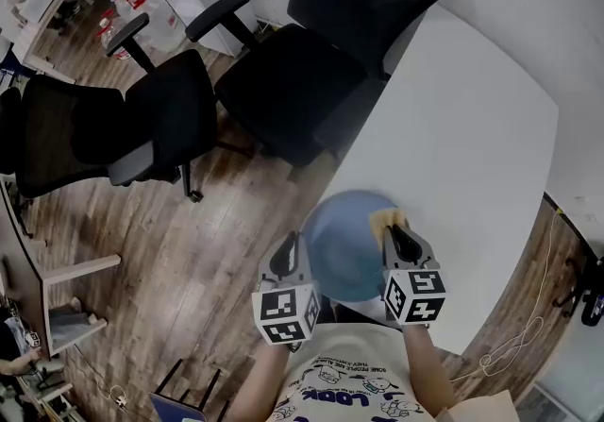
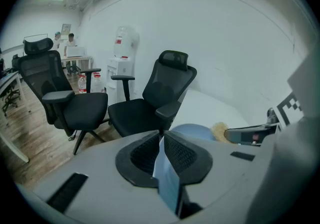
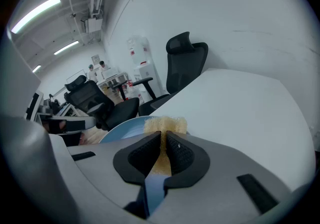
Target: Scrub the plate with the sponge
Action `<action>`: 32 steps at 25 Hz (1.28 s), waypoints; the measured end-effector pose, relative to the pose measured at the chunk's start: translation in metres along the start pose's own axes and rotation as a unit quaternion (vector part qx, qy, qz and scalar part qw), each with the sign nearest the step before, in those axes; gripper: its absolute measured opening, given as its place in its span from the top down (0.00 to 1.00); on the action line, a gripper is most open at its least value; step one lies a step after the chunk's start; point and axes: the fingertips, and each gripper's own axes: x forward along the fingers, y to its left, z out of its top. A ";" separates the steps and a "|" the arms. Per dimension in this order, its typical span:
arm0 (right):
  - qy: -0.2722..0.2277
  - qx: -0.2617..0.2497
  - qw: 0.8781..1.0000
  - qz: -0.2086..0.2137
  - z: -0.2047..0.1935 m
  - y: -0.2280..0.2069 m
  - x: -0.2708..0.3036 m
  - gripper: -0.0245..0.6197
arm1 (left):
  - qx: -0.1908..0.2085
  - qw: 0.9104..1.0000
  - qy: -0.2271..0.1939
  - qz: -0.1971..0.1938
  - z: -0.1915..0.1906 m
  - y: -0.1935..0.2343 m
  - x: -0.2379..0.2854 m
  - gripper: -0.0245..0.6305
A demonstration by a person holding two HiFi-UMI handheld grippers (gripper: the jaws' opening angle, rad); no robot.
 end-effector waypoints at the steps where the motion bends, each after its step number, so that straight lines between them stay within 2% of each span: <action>1: 0.001 -0.001 1.000 -0.001 -0.001 0.001 0.001 0.89 | -0.007 1.000 0.005 -0.002 -0.004 0.002 0.001 0.94; 11: 0.024 -0.002 1.000 -0.009 -0.013 0.009 0.010 0.89 | -0.057 0.996 0.061 -0.024 -0.036 0.014 0.015 0.94; 27: 0.041 0.005 0.999 -0.021 -0.023 0.007 0.018 0.89 | -0.039 0.994 0.087 -0.043 -0.040 0.013 0.024 0.94; 28: 0.042 0.005 0.999 -0.020 -0.023 0.007 0.018 0.89 | -0.041 0.994 0.091 -0.047 -0.042 0.012 0.025 0.92; 30: 0.043 0.004 0.999 -0.018 -0.024 0.009 0.019 0.89 | -0.046 0.992 0.099 -0.056 -0.045 0.010 0.026 0.76; 32: 0.045 0.002 0.999 -0.017 -0.025 0.010 0.020 0.89 | -0.049 0.992 0.104 -0.059 -0.048 0.009 0.026 0.76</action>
